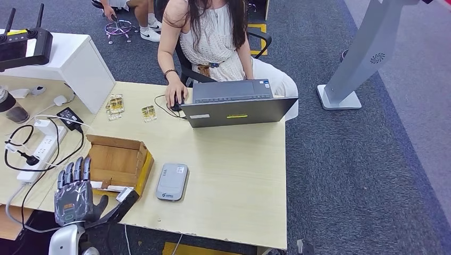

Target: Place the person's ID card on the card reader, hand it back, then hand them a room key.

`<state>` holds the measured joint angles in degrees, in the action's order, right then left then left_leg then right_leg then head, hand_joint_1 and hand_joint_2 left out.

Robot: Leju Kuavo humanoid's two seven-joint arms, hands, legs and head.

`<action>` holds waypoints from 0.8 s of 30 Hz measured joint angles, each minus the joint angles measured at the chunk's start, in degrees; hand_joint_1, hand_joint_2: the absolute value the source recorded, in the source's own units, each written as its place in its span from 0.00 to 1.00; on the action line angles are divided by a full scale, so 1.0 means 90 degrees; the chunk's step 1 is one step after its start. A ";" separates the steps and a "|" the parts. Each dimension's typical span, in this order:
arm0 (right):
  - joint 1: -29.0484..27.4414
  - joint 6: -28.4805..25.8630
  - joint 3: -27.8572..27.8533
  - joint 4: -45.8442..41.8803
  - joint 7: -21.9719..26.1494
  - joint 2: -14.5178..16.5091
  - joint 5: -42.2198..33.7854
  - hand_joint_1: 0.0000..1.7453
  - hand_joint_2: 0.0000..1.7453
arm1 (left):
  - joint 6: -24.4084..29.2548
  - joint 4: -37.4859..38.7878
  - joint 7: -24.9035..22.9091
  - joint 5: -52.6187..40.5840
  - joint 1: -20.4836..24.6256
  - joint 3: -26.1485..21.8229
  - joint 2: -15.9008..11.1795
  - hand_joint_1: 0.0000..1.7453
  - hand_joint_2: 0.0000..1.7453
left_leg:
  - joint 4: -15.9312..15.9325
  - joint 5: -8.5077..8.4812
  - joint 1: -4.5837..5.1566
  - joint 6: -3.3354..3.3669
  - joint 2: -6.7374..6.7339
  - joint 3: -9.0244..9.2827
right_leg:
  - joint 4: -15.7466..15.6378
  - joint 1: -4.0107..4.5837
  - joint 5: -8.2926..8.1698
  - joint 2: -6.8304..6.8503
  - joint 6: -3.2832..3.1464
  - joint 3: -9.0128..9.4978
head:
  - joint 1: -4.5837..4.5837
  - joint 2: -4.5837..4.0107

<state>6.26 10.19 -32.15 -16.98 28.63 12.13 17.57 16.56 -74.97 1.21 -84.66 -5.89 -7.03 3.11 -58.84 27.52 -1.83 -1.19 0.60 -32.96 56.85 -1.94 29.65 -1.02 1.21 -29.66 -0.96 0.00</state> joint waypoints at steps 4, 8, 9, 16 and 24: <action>0.0001 0.0000 0.0000 0.0000 0.0000 0.0000 0.0000 0.00 1.00 | -0.0025 0.0000 -0.0031 -0.0001 -0.0001 0.0123 -0.0005 0.00 1.00 | 0.0000 0.0000 0.0000 0.0000 0.0000 0.0000 | 0.0000 0.0000 0.0000 0.0000 0.0000 0.0000 | -0.0001 0.0000; 0.0002 0.0007 0.0000 0.0004 -0.0011 0.0000 0.0000 0.00 1.00 | -0.0090 0.0000 -0.0051 0.0018 -0.0002 0.0200 -0.0005 0.00 1.00 | 0.0000 0.0000 0.0000 0.0000 0.0000 0.0000 | 0.0000 0.0000 0.0000 0.0000 0.0000 0.0000 | -0.0001 0.0000; 0.0002 0.0012 0.0000 0.0005 -0.0017 0.0000 0.0000 0.00 1.00 | -0.0106 0.0000 -0.0056 0.0029 -0.0003 0.0223 -0.0006 0.00 1.00 | 0.0000 0.0000 0.0000 0.0000 0.0000 0.0000 | 0.0000 0.0000 0.0000 0.0000 0.0000 0.0000 | -0.0001 0.0000; 0.0005 0.0021 0.0001 0.0009 -0.0037 0.0001 0.0005 0.00 1.00 | -0.0171 0.0000 -0.0079 0.0062 -0.0003 0.0338 -0.0007 0.00 1.00 | 0.0000 0.0000 0.0000 0.0000 0.0001 0.0000 | 0.0000 0.0000 0.0000 0.0001 0.0000 0.0001 | -0.0001 0.0000; 0.0008 0.0021 0.0000 0.0012 -0.0038 0.0000 0.0005 0.00 1.00 | -0.0188 0.0000 -0.0081 0.0086 -0.0003 0.0402 -0.0018 0.00 1.00 | 0.0000 0.0000 0.0000 0.0000 0.0001 0.0000 | 0.0000 0.0000 0.0000 0.0001 0.0000 0.0000 | -0.0001 0.0000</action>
<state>6.34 10.38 -32.15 -16.87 28.29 12.13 17.62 14.87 -74.97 0.48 -83.89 -5.91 -3.41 2.95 -58.84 27.52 -1.83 -1.19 0.60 -32.96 56.85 -1.94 29.66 -1.01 1.21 -29.66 -0.97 0.00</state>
